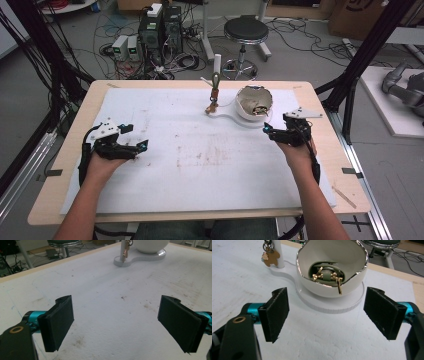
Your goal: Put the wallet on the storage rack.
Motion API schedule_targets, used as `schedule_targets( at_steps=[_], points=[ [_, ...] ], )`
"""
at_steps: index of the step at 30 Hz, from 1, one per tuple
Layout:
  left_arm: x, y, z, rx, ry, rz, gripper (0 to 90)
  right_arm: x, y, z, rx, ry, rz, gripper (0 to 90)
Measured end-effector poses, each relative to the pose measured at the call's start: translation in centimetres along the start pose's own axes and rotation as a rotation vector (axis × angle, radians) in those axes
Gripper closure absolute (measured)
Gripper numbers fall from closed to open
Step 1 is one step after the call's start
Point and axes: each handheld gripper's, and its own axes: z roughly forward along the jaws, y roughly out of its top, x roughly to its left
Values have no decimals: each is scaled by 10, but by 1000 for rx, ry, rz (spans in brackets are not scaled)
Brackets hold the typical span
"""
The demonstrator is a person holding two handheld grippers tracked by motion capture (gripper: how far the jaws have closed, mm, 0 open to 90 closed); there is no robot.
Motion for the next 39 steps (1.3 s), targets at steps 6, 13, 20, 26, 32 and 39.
schedule_targets(
  at_steps=[6, 13, 20, 26, 32, 39],
  points=[
    [-1, 0, -2, -7, -5, -6, 134, 5, -15, -8, -27, 11, 4, 202],
    [-2, -2, -1, 9, -7, -5, 134, 5, -39, -8, -55, 38, 28, 195],
    [-2, -2, 1, 12, -1, -9, 134, 9, -39, -11, -66, 52, 20, 195],
    [-2, -2, 0, 13, 3, -6, 134, 11, -47, -8, -71, 64, 16, 196],
    [-3, -4, 0, 20, -2, -2, 134, 9, -47, -8, -84, 69, 13, 195],
    [-7, -5, -1, 23, -16, 6, 134, 6, -47, -10, -90, 49, 26, 196]
  ],
)
